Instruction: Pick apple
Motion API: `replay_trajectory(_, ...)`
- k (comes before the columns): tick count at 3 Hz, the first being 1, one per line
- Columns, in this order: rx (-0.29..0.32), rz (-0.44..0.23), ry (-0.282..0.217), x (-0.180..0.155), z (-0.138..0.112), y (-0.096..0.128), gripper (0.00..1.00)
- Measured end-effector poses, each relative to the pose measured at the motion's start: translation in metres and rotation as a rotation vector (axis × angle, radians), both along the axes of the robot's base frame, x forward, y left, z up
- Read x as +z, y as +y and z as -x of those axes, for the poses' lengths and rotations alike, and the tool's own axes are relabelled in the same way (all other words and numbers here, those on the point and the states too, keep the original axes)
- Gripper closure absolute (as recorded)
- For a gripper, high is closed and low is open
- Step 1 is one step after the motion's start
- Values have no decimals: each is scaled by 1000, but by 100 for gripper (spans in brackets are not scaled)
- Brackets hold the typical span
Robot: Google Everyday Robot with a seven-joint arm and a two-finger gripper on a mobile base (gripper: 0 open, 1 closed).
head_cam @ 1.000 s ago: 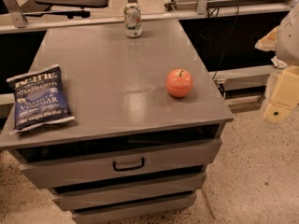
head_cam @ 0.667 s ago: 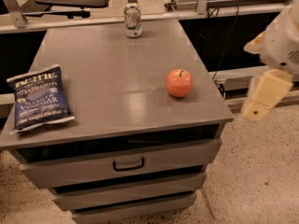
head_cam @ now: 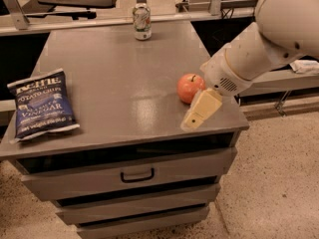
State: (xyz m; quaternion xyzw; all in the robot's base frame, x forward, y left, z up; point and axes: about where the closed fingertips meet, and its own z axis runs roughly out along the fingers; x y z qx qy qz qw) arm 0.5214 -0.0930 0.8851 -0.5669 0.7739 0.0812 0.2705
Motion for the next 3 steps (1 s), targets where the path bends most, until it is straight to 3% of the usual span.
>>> replay_trajectory(1, 2, -70, -87, -11, -34, 27, 0)
replay_trajectory(2, -22, -84, -145, -20, -61, 26, 0)
replay_trajectory(3, -56, -82, -163, -29, -78, 10, 0)
